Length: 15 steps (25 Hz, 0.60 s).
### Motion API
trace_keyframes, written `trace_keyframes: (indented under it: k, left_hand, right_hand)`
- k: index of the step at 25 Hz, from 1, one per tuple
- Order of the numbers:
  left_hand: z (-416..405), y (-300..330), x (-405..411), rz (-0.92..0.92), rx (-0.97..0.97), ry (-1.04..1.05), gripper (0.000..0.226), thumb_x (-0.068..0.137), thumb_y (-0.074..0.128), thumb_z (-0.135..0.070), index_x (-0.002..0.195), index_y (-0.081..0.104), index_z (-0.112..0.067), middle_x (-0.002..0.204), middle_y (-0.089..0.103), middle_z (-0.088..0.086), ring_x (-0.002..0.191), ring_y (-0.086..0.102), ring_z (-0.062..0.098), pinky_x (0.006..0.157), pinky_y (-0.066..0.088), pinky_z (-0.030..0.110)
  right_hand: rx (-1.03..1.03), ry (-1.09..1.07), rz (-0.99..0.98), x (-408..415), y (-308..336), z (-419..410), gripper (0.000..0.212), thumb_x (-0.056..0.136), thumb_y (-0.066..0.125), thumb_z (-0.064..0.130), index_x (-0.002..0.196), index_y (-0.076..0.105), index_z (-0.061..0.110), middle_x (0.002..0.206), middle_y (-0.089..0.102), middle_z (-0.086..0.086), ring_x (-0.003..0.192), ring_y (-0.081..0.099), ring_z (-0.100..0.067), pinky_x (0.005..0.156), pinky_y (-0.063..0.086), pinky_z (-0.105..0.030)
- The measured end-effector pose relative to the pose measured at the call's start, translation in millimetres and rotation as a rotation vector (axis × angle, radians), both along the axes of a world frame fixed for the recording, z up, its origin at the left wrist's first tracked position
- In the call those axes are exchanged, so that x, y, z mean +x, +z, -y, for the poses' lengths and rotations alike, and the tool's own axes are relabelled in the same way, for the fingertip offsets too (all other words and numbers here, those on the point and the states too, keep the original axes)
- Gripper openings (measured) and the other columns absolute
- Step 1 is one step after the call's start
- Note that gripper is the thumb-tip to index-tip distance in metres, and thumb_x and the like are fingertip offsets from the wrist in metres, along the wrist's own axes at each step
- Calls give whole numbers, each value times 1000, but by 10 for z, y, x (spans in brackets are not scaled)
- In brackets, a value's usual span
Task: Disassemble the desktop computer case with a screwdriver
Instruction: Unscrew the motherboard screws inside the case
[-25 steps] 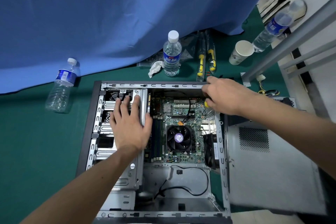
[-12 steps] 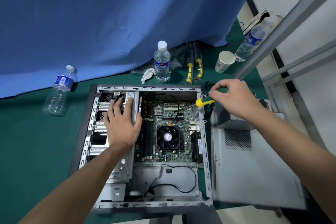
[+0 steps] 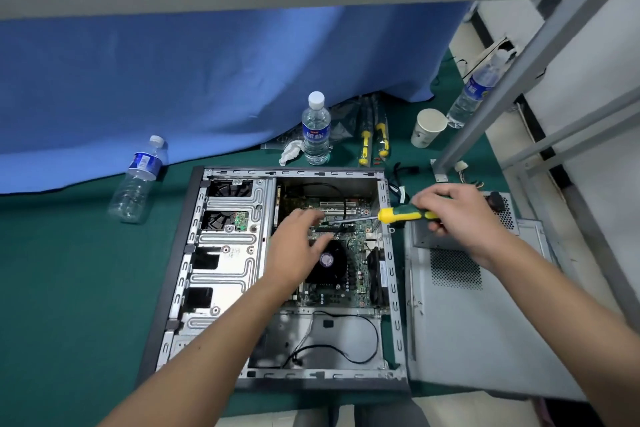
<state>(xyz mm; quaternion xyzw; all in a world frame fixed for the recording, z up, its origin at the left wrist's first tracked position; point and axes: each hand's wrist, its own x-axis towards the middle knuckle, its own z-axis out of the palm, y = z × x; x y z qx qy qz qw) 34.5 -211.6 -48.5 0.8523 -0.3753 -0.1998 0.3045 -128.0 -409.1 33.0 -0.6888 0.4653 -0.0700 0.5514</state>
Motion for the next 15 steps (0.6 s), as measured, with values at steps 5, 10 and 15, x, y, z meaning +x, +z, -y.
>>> trace_keyframes:
  k: [5,10,15]
  left_hand:
    - [-76,-14,-120,-140,-64,129,14,90,71,-17,103,77,-14,99,75,-1,90,68,12,87,50,25]
    - [-261,22,-267,-836,-163,285,28,85,68,-39,77,74,-14,74,73,4,65,63,11,79,53,39]
    - [-259,94,-494,-1181,-131,255,44,86,57,-48,76,68,-7,60,60,3,53,51,11,55,43,20]
  right_hand:
    - [144,-89,27,-227,-121,-105,11,85,68,18,77,74,12,60,58,-2,46,51,-10,41,41,-20]
    - [813,-267,166,-565,-231,-419,27,78,76,18,95,70,-2,80,67,-17,65,65,-20,57,56,-28]
    - [678,-56,90,-387,-302,-939,22,79,72,1,98,66,7,72,63,-7,62,59,-14,57,51,-28]
